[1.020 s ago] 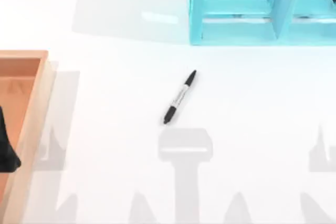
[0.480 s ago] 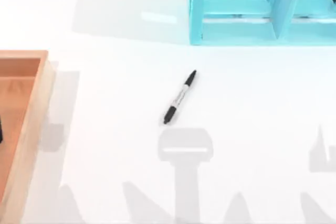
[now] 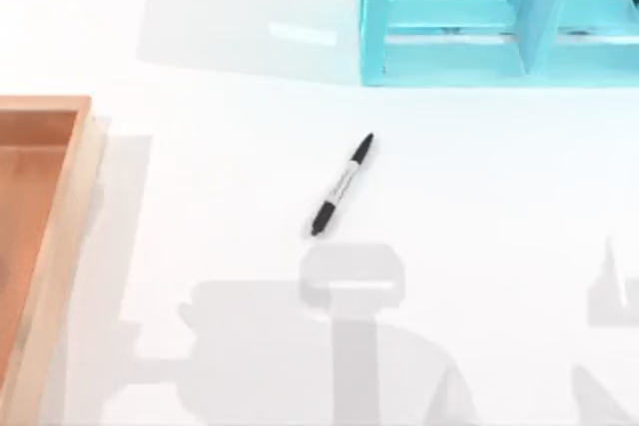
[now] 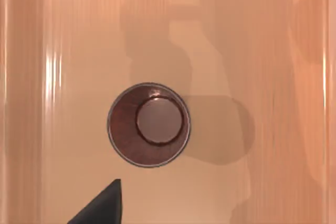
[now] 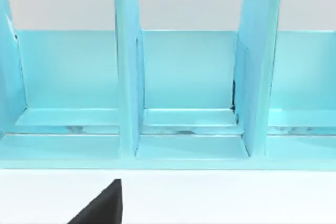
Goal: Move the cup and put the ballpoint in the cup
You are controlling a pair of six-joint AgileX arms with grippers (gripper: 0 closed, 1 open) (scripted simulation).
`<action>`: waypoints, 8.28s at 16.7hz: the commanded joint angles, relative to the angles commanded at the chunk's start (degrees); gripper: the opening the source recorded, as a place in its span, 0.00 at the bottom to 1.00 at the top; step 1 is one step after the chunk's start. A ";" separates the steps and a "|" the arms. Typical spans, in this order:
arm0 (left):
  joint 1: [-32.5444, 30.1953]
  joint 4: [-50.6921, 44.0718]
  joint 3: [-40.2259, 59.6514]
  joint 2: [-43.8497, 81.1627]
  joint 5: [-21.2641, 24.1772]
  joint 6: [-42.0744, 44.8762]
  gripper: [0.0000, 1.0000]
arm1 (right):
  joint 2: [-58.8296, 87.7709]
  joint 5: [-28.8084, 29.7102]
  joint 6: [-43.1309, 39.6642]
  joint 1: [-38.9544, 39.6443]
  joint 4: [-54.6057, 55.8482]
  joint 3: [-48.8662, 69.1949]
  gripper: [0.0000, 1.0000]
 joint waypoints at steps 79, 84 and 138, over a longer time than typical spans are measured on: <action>-22.90 -31.47 34.90 27.89 -0.18 -23.19 0.00 | 0.00 0.00 0.00 0.00 0.00 0.00 1.00; -26.33 -25.69 38.58 37.72 -0.16 -26.26 0.00 | 0.00 0.00 0.00 0.00 0.00 0.00 1.00; -29.85 -35.44 64.01 53.32 0.03 -29.79 1.00 | 0.00 0.00 0.00 0.00 0.00 0.00 1.00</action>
